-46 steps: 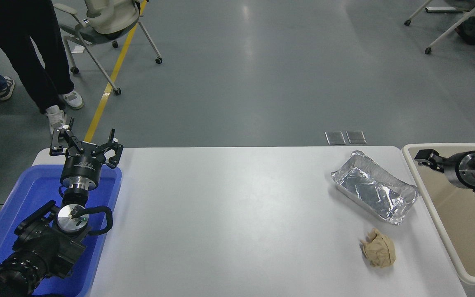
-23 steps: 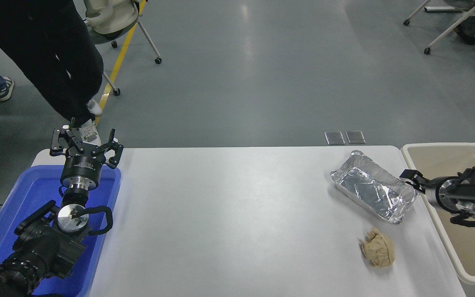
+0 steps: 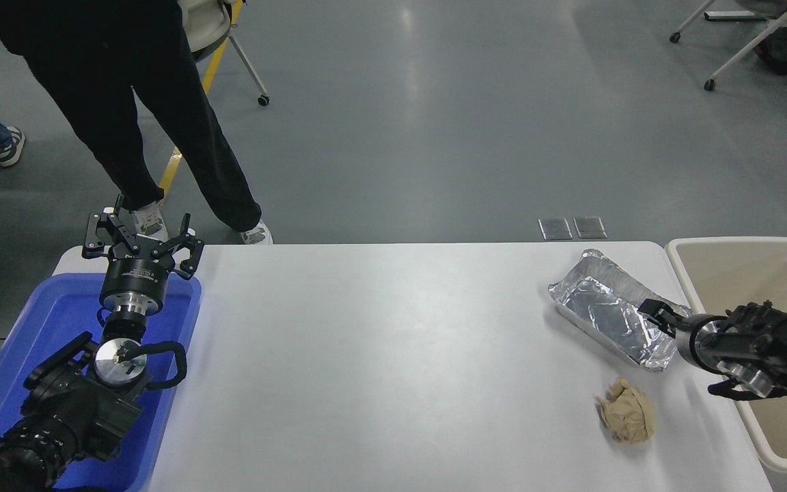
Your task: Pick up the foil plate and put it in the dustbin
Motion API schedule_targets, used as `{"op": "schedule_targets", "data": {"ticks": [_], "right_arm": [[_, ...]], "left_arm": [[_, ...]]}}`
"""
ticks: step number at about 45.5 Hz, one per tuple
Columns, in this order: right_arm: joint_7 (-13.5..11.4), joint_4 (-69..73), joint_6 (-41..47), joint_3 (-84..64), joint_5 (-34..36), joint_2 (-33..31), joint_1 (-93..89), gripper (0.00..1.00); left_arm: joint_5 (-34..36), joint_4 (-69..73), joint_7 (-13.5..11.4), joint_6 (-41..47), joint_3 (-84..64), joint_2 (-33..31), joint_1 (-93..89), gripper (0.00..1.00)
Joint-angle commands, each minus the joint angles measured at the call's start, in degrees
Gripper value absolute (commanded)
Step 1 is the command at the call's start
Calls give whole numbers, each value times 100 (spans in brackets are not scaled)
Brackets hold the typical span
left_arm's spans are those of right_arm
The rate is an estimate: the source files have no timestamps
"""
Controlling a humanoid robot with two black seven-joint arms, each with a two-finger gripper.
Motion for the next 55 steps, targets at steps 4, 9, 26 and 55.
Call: {"op": "schedule_targets", "data": {"ticks": [4,9,26,55], "right_arm": [[-1,-342,-38,24,-20,238,-281,86],[-1,-464,-38,24,-29,291,-360,78],[-10,-667,-38,16,-64,387,-475,48],[-10,-562,32,33,-240,414,-379,0]], "left_arm": [[0,0,0,-3,0,0,0,99],[0,0,0,-3,0,0,0,99],[0,0,0,6,0,0,0,99],[0,0,0,-3,0,0,0,99]]}}
